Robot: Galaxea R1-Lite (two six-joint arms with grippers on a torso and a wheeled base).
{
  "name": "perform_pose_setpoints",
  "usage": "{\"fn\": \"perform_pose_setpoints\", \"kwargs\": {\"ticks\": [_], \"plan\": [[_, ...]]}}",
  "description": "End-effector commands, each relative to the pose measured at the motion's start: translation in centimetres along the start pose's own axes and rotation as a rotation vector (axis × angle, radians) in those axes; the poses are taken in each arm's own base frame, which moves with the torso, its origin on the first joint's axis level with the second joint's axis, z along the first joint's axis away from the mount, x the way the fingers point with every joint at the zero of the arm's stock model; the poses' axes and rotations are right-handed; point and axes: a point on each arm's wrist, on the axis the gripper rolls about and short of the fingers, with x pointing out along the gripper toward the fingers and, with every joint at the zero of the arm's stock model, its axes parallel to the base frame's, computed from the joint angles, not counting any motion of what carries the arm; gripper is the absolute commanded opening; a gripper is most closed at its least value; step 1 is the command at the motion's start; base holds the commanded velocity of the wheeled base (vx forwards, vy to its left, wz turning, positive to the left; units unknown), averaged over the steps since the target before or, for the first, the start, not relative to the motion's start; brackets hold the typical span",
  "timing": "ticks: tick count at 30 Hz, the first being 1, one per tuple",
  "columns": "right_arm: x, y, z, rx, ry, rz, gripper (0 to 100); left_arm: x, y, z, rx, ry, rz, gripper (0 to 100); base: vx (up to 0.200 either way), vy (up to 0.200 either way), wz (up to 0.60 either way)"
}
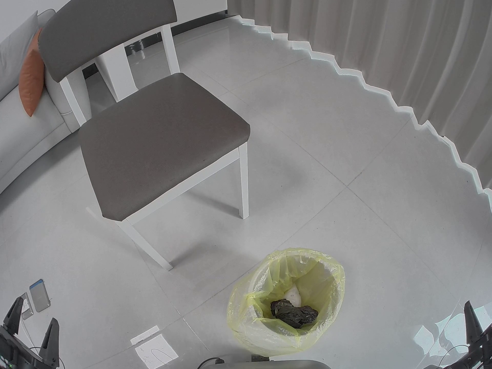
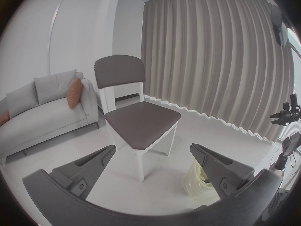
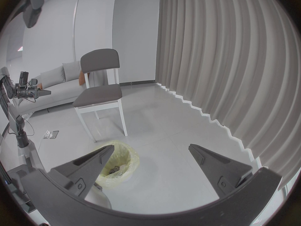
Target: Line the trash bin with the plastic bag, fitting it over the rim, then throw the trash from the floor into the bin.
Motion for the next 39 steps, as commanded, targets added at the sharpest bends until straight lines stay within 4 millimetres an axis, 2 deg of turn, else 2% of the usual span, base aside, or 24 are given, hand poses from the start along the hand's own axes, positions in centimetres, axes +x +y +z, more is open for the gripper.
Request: {"fn": "perform_pose_setpoints", "kwargs": {"ticks": [1,6,7,11,22,27,29,32,39], "plan": [[0.06,0.02,-1.02,0.000,0.005,0.000,100,0.05,0.04,-1.24,-0.005,-0.002,0.015,100,0.000,0.000,0.00],[0.05,0.07,-1.03,-0.009,0.003,0.021,100,0.04,0.14,-1.23,0.030,-0.003,0.060,100,0.000,0.000,0.00],[0.04,0.11,-1.01,-0.049,0.000,0.038,100,0.01,0.31,-1.70,0.058,0.041,0.130,100,0.000,0.000,0.00],[0.04,0.10,-1.11,-0.186,0.007,0.036,100,0.00,0.31,-1.73,0.035,0.043,0.130,100,0.000,0.000,0.00],[0.04,0.15,-1.28,-0.044,0.026,0.057,100,0.01,0.31,-1.68,0.012,0.041,0.128,100,0.000,0.000,0.00],[0.19,0.19,-1.19,0.036,0.098,0.053,100,0.02,0.32,-1.73,0.015,0.043,0.129,100,0.000,0.000,0.00],[0.30,0.08,-1.19,0.048,0.090,0.005,100,0.02,0.32,-1.73,0.014,0.043,0.129,100,0.000,0.000,0.00],[0.18,-0.30,-1.78,0.031,0.103,-0.158,100,0.00,0.32,-1.71,0.012,0.040,0.131,100,0.000,0.000,0.00],[0.15,-0.13,-1.82,-0.009,0.102,-0.066,100,0.01,0.31,-1.73,0.032,0.043,0.124,100,0.000,0.000,0.00]]}}
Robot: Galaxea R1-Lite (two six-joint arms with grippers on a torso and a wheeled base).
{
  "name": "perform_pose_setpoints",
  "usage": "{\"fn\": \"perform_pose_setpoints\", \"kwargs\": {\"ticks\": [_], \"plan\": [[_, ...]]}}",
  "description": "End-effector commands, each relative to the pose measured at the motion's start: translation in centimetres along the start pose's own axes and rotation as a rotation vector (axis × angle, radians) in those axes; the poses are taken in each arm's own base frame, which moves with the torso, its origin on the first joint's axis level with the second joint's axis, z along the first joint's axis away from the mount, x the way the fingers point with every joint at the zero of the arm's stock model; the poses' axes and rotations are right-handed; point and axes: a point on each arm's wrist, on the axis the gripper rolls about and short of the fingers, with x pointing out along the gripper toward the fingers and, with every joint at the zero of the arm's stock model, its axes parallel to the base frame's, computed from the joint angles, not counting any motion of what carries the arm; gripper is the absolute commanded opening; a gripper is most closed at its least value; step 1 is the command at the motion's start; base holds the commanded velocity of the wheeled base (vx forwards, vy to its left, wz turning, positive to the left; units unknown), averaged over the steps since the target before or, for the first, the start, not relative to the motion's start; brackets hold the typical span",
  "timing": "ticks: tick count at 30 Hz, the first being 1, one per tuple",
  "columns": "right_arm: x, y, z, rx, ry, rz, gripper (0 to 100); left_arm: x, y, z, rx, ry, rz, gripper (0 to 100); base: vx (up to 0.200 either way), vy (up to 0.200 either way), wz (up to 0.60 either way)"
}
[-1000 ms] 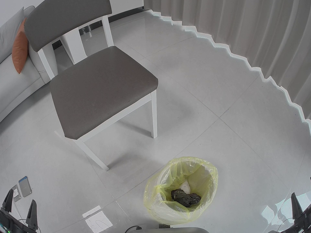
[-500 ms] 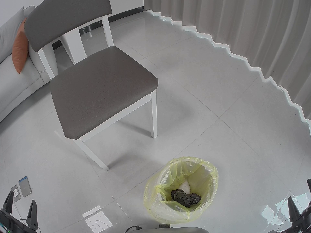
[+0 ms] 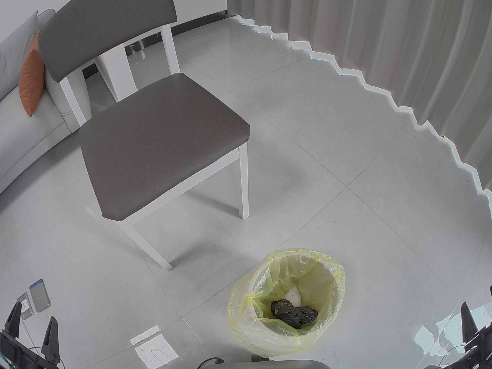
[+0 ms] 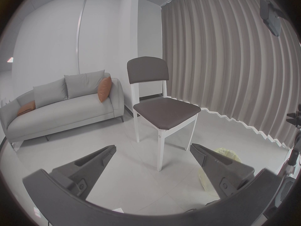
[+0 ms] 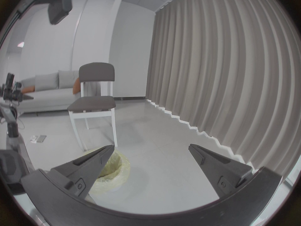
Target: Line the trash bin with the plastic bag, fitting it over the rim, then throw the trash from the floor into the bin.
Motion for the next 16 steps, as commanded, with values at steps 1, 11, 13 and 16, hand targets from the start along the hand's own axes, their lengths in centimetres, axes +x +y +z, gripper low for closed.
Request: {"fn": "perform_pose_setpoints", "kwargs": {"ticks": [1,11,13,16], "plan": [[0.07,0.09,-0.53,-0.019,0.012,0.056,100,0.04,0.00,-0.52,0.016,0.006,-0.005,100,0.000,0.000,0.00],[-0.01,0.08,-0.57,-0.007,0.003,0.053,100,0.04,0.01,-0.52,0.016,0.006,-0.003,100,0.000,0.000,0.00],[-0.01,0.07,-0.58,-0.013,0.005,0.050,100,0.04,0.01,-0.52,0.016,0.006,-0.003,100,0.000,0.000,0.00],[-0.01,0.07,-0.58,-0.007,0.005,0.047,100,0.04,0.01,-0.52,0.016,0.006,-0.003,100,0.000,0.000,0.00]]}}
